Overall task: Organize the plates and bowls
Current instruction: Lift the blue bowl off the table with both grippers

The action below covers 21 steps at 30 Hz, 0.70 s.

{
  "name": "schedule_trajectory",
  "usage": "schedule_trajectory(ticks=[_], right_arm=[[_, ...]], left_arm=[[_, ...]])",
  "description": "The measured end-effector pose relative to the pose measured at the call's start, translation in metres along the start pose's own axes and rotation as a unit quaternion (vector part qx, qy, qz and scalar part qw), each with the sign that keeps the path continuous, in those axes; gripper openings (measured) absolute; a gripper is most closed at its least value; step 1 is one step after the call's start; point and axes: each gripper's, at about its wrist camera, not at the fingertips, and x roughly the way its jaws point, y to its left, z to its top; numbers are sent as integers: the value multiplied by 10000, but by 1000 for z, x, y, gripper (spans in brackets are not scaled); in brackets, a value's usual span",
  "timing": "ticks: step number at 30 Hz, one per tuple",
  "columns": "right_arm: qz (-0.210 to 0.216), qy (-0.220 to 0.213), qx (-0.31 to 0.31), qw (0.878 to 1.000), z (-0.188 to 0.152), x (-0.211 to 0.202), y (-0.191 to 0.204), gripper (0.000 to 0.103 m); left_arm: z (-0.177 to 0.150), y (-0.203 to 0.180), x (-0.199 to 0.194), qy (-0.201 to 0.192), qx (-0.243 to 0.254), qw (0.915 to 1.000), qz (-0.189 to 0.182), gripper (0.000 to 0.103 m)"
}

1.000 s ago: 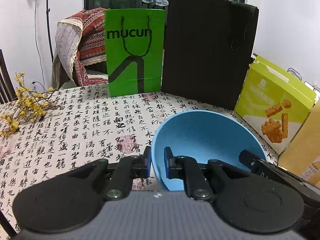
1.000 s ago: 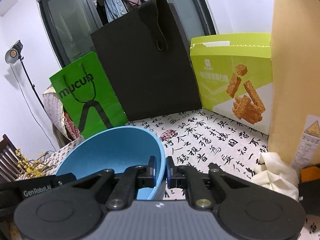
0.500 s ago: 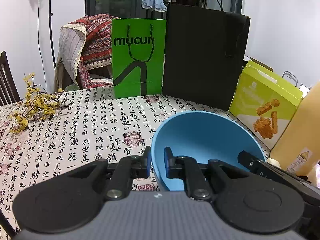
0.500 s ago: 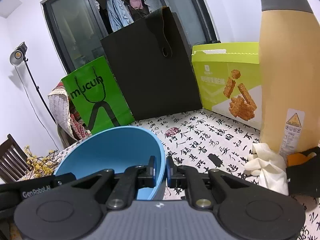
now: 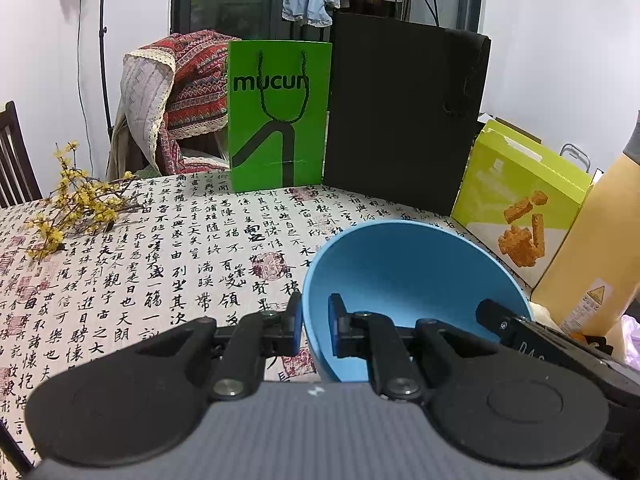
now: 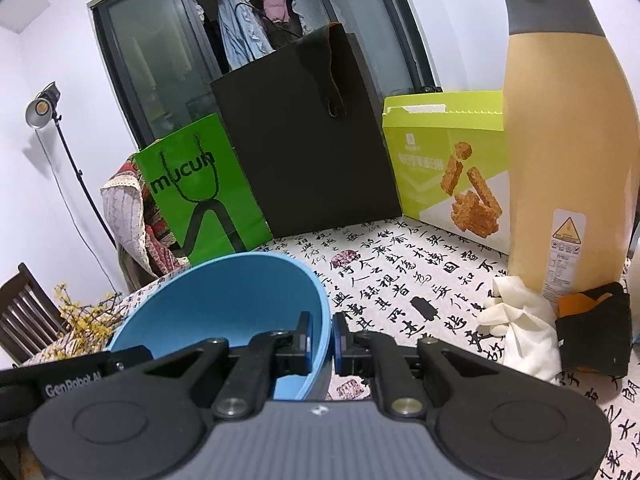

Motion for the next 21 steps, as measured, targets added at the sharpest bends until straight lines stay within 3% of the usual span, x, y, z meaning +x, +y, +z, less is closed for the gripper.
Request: schedule_trajectory(ticks=[21], right_arm=[[60,-21,-85,9999,-14,-11,12,10]], left_arm=[[-13,18,-17,-45,-76,10000,-27,13]])
